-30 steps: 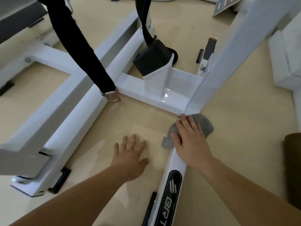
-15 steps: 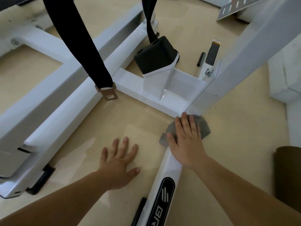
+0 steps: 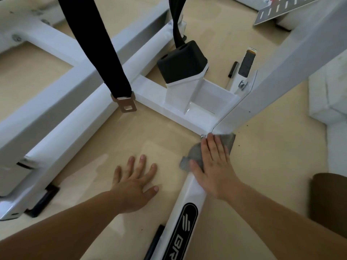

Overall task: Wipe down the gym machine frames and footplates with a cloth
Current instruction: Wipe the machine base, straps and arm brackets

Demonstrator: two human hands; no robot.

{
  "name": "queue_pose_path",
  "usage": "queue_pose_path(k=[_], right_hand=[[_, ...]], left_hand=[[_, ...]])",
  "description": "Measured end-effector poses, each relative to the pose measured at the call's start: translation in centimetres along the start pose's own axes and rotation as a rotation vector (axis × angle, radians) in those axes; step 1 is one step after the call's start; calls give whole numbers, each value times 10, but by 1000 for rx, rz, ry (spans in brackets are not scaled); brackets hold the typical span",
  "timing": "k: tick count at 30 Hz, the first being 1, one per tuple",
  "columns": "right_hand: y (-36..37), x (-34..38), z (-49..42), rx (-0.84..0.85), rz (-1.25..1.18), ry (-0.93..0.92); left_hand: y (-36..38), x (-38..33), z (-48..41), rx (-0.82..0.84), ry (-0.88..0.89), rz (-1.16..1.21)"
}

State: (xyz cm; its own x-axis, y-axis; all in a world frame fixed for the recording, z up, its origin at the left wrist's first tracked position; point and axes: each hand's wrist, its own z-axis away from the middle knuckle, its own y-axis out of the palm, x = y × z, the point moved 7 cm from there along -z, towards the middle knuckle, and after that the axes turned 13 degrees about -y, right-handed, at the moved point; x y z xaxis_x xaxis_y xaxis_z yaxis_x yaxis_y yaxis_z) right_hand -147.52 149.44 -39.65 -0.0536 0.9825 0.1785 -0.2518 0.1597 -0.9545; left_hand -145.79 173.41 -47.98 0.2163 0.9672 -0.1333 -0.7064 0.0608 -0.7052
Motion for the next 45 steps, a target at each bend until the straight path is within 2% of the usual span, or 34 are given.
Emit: queue_pose_path(k=[2, 5, 8, 11, 13, 16, 20, 24, 31, 36, 39, 41, 45], right_hand=[[-5, -9, -19, 17, -3, 68], [-4, 0, -13, -52, -30, 82], [12, 28, 28, -102, -98, -4], [27, 64, 77, -48, -115, -111], [28, 70, 87, 18, -82, -127], [17, 47, 54, 79, 22, -74], [-2, 14, -4, 79, 53, 77], [1, 26, 6, 10, 31, 72], [44, 103, 117, -93, -69, -120], [65, 177, 187, -44, 31, -489], [70, 186, 198, 9, 67, -660], [64, 168, 175, 1, 85, -626], [43, 125, 128, -7, 111, -354]], left_hand=[[-1, 0, 0, 9, 3, 19], [-2, 1, 2, -1, 4, 24], [-5, 0, 4, -54, 22, 66], [-6, 2, 10, -126, 45, 75], [-3, 4, 17, -242, 44, 68], [12, 7, 27, -336, 30, 115], [31, 13, 39, -309, 36, 95], [35, 17, 60, -283, 75, 109], [50, 16, 88, -220, 9, 197], [69, 26, 108, -170, -7, 169], [75, 36, 115, -189, -20, 121], [76, 40, 119, -205, -15, 77], [75, 38, 126, -224, -18, 64]])
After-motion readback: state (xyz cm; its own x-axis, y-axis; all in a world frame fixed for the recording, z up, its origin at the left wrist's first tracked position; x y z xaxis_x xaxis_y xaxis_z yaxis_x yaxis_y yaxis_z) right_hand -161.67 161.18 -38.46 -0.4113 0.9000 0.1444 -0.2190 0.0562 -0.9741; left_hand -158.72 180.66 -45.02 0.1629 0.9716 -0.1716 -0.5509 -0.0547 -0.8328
